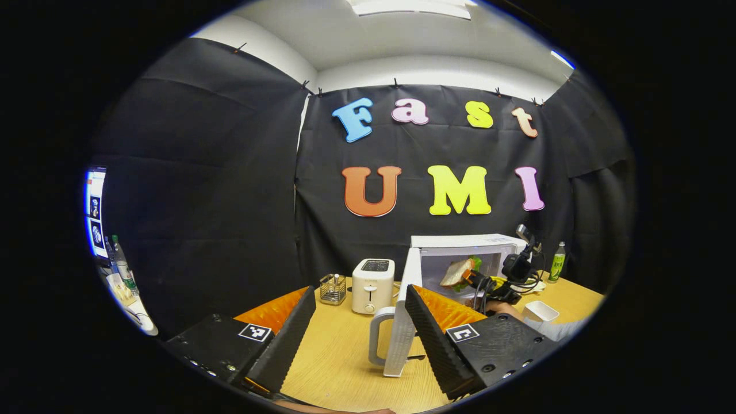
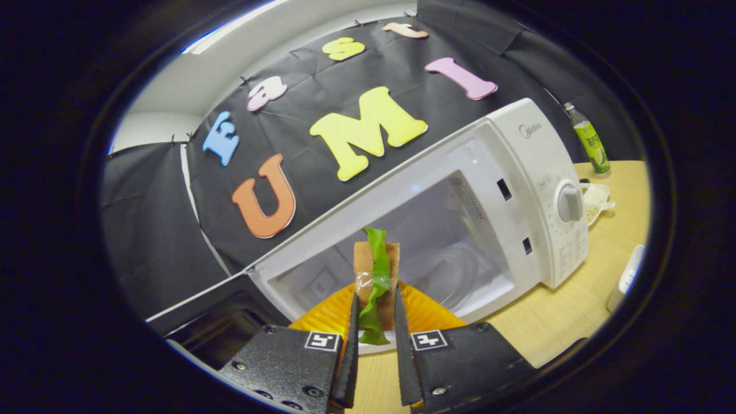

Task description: Open the microwave oven with the left hand, put the food in, and close the microwave oven.

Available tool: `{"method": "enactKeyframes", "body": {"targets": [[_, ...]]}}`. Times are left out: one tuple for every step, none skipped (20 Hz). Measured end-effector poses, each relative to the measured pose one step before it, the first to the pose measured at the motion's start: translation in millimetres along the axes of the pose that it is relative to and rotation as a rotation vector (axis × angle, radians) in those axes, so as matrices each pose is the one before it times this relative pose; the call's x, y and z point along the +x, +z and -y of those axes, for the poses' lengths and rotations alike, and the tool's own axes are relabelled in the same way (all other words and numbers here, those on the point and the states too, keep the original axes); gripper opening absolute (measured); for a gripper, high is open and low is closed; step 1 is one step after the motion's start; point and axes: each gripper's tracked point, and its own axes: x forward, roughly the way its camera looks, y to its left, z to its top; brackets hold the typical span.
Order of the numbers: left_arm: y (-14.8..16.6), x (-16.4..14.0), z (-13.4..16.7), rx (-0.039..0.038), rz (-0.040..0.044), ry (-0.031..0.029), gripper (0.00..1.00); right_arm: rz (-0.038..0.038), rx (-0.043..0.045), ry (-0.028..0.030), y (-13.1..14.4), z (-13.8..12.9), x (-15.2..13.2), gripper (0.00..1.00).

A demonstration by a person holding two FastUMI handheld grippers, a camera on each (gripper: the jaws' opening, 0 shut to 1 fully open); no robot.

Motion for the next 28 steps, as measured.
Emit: {"method": "enactKeyframes", "body": {"targets": [[-0.67,1.59,-2.17,-0.00037,-0.00216,0.00517,0.94,0.00359,0.0169,-0.01278,-5.0,4.17,10.92,0.32],[-2.27,1.1,-1.71,-0.00238,-0.0041,0.00261,0.82,0.00195,0.02185,-0.01258,-4.7,6.23,10.26,0.32],[-2.41,0.7,-1.12,-0.00376,-0.00558,0.00056,0.94,0.01252,0.02554,0.00036,-0.81,2.43,8.47,0.33],[-1.87,1.5,-0.33,-0.00343,-0.00627,0.00157,0.94,0.00523,0.01276,-0.00294,-0.04,1.77,6.82,0.33],[-1.36,2.28,-1.63,-0.00387,-0.00644,0.00398,0.94,-0.0025,0.0064,-0.00531,-0.76,2.92,4.83,0.33],[-2.8,1.1,-1.15,-0.00352,-0.00589,0.00356,0.94,-0.00189,0.01082,-0.00848,-0.4,3.02,5.46,0.33],[-2.15,0.82,-0.96,-0.00399,-0.0058,0.00433,0.82,-0.00483,0.00448,-0.00599,-2.42,3.39,3.54,0.34],[-1.86,2.81,-0.06,-0.00281,-0.00311,0.00014,0.94,0.00189,-0.00067,-0.00315,-2.87,2.54,1.75,0.33],[-1.45,1.3,0.78,0.00006,-0.00251,-0.0008,0.94,-0.00111,-0.01186,-0.00889,-1.78,3.94,2.16,0.26],[-1.98,1.86,-1.03,0.00152,-0.00291,0.00298,0.94,0.00163,-0.00667,-0.00432,-1.02,3.34,1.01,0.26],[-2.0,0.59,-0.11,0.00258,-0.00398,0.00154,0.94,0.00307,-0.00657,-0.00041,0.66,1.15,0.94,0.27],[-1.45,0.84,-0.47,0.00193,-0.00456,0.00164,0.94,-0.00064,-0.0091,0.00229,-0.21,0.77,0.9,0.27],[-0.67,-0.17,-0.46,-0.00005,-0.00213,0.00162,0.94,0.00328,-0.01367,-0.00059,0.68,1.1,1.65,0.36],[-0.35,0.3,0.67,-0.00042,-0.00119,-0.0009,0.95,-0.00013,-0.02015,-0.00191,-0.66,1.78,1.36,0.37],[-0.88,0.25,0.42,0.00079,-0.0036,0.00037,0.95,0.00278,-0.02309,-0.00419,0.6,1.92,1.84,0.39],[-1.36,0.67,-1.56,0.00066,0.00139,0.00417,0.94,-0.00023,-0.03504,-0.01086,-2.35,2.4,1.63,0.4],[-1.26,0.27,-1.66,-0.00027,-0.00228,0.00232,0.94,-0.00185,-0.03979,-0.00599,-0.99,2.28,1.23,0.44],[-2.06,-0.93,-1.25,-0.00106,-0.00472,0.00203,0.94,0.00065,-0.03645,-0.00947,0.23,1.43,1.11,0.47],[-0.95,-0.34,-1.53,-0.00175,-0.00365,0.00368,0.94,0.00404,-0.04082,-0.00903,1.09,1.68,1.26,0.42],[-0.42,-0.19,-1.0,-0.00221,-0.00207,0.00257,0.94,0.00638,-0.06057,-0.0262,-0.06,4.66,1.66,0.51],[-0.13,-0.27,-0.86,-0.00251,-0.0026,0.00205,0.94,0.01683,-0.04851,-0.01053,1.79,3.37,-0.05,0.51],[-0.49,-0.42,-1.52,-0.00106,-0.00183,0.00221,0.94,0.01148,-0.0241,-0.00404,1.01,2.6,0.69,0.61],[1.61,0.18,-1.62,0.00387,0.00577,0.00417,0.94,-0.00417,0.00337,0.00533,-2.32,-0.76,0.28,0.66],[1.18,0.1,-4.33,0.00658,0.006,0.00868,0.94,-0.00972,-0.00745,0.00335,0.36,1.72,-2.58,0.68],[0.0,1.48,-3.61,0.00598,0.00128,0.00586,0.94,-0.00031,-0.01512,0.01153,0.15,0.58,-1.83,0.66],[-1.38,0.62,-3.82,0.00451,0.00011,0.00518,0.94,0.0035,-0.01524,0.01092,0.19,-3.23,-6.76,0.69],[0.65,2.92,-4.16,0.00285,0.00377,0.00701,0.94,0.00283,-0.02669,0.00366,-0.68,-1.17,-3.91,0.78],[-2.31,1.96,-4.27,0.00374,-0.00359,0.00267,0.82,0.00089,-0.02551,-0.00068,0.0,0.26,-6.24,0.83]]}}
